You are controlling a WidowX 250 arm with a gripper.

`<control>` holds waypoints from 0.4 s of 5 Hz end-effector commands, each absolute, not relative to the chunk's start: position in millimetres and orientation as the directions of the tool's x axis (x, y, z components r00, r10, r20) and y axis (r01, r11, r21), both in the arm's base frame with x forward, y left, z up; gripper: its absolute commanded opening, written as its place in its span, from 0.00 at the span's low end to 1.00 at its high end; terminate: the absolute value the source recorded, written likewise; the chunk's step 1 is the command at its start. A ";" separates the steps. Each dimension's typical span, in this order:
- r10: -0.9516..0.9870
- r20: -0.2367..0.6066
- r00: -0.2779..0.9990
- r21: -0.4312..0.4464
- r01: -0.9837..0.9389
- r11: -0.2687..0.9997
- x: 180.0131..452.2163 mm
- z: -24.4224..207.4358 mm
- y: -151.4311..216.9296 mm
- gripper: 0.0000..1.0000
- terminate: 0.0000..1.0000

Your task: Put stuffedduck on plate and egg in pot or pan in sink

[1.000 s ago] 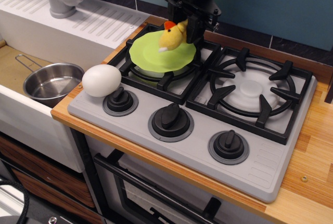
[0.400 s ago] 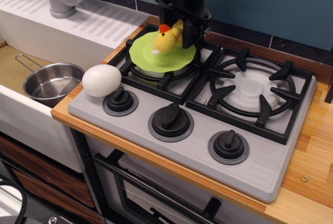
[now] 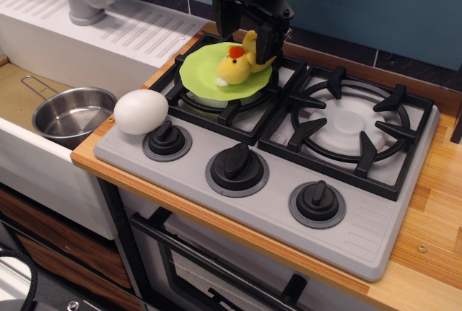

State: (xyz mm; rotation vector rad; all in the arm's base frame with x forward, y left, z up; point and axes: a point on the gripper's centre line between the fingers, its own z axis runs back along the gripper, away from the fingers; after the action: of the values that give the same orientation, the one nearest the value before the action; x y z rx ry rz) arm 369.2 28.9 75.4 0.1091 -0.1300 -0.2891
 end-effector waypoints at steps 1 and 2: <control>-0.275 0.119 0.954 0.169 0.253 0.953 371.8 150.2 13.1 1.00 0.00; -0.269 0.074 0.960 0.169 0.254 0.952 380.0 170.4 0.6 1.00 0.00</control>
State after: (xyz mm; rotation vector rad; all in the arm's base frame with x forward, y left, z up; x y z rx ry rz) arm 374.5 2.5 150.0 0.1507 -0.0406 -0.2667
